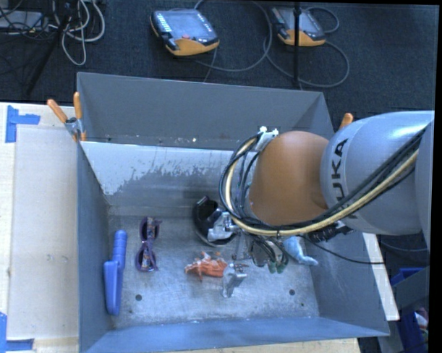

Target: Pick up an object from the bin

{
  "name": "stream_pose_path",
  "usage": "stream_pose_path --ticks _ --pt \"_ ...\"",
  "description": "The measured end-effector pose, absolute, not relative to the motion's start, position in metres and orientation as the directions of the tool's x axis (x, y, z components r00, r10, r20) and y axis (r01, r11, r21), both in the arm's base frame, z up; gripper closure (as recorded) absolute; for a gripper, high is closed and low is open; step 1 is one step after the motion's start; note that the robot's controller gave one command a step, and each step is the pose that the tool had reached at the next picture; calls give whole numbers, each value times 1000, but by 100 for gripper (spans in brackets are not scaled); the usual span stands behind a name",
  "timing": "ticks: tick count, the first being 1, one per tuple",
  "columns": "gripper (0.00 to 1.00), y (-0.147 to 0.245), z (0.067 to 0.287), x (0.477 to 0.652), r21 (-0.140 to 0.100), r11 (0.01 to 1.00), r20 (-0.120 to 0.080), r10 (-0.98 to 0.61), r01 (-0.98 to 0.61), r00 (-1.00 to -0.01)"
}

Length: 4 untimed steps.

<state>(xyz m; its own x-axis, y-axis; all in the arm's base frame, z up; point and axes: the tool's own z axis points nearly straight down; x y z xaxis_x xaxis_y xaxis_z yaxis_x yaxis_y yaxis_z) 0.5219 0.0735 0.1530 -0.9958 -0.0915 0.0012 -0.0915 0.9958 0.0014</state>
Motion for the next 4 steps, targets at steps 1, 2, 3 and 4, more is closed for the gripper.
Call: stream_pose_path --ticks 1,2,3,4 --pt "0 49 75 522 1 996 3 -91 -91 -996" --pt "100 50 61 538 6 997 -37 -71 -71 -997" --pt "100 50 62 537 6 998 -37 -68 -68 -997" --pt "100 51 66 538 5 998 -33 -68 -68 -997"
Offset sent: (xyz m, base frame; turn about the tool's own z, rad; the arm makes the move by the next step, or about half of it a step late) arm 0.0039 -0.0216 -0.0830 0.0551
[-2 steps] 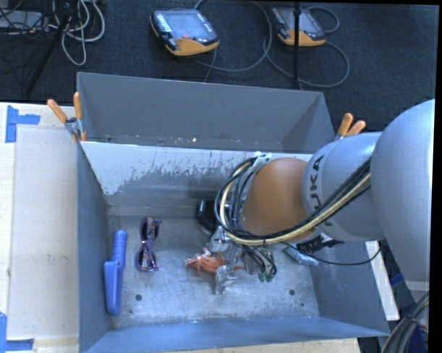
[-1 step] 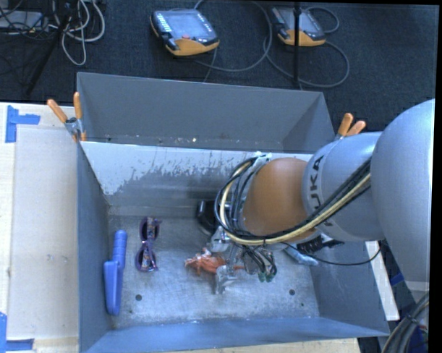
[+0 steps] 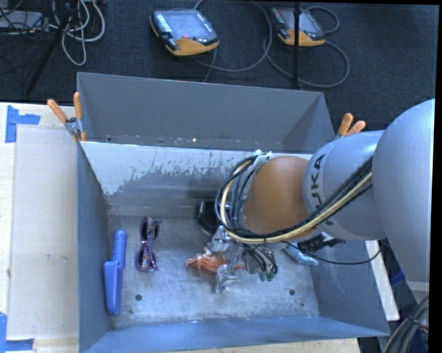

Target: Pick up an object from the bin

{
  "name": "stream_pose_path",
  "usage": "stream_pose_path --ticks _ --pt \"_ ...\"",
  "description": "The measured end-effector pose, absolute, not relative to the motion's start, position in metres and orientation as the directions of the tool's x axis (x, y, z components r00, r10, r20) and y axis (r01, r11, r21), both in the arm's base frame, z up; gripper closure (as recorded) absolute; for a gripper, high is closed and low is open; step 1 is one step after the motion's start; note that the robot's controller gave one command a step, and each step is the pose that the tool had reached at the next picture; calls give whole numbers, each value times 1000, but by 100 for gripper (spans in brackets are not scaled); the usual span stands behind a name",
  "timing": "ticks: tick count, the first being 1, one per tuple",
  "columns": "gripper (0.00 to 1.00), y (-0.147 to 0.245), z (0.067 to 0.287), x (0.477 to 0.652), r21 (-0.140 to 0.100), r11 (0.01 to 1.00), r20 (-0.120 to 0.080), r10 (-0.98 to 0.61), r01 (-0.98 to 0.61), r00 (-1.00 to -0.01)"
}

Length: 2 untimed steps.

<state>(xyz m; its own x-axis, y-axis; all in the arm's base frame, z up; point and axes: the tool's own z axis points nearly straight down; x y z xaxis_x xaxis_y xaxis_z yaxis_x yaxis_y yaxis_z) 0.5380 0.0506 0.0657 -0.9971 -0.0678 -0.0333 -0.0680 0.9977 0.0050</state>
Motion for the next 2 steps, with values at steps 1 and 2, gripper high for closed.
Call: stream_pose_path --ticks 1,2 --pt "100 51 70 538 3 998 -22 -70 -70 -997" --pt "100 51 74 538 3 998 -16 -70 -70 -997"
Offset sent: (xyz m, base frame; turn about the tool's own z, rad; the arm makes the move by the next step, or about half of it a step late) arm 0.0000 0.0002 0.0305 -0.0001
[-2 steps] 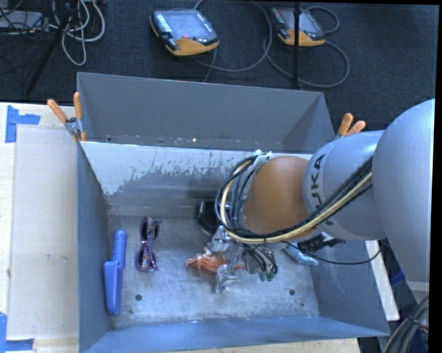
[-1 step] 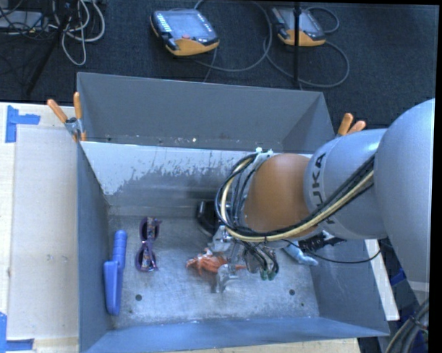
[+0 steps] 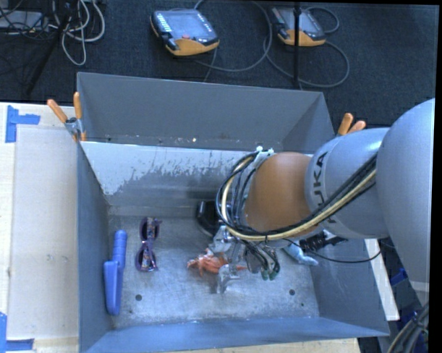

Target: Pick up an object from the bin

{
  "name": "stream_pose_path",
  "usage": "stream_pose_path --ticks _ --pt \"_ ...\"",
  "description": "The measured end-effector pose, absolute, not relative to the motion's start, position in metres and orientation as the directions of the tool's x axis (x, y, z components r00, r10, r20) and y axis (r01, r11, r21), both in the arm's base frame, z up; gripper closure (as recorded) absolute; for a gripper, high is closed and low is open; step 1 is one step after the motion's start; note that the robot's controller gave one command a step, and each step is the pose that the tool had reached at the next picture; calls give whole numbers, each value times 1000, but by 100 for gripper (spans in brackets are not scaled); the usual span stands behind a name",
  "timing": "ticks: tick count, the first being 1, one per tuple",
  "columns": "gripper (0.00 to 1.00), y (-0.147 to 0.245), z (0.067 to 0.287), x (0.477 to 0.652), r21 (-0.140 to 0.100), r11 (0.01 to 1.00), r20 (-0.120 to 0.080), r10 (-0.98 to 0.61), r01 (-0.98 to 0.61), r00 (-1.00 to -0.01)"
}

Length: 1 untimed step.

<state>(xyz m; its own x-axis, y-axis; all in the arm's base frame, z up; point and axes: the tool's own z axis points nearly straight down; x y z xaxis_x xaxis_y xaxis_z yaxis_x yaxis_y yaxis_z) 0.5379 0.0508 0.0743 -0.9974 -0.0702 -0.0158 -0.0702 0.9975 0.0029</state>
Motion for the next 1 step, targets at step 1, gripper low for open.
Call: stream_pose_path --ticks 1 --pt "100 50 83 535 1 997 -2 -71 -71 -997"
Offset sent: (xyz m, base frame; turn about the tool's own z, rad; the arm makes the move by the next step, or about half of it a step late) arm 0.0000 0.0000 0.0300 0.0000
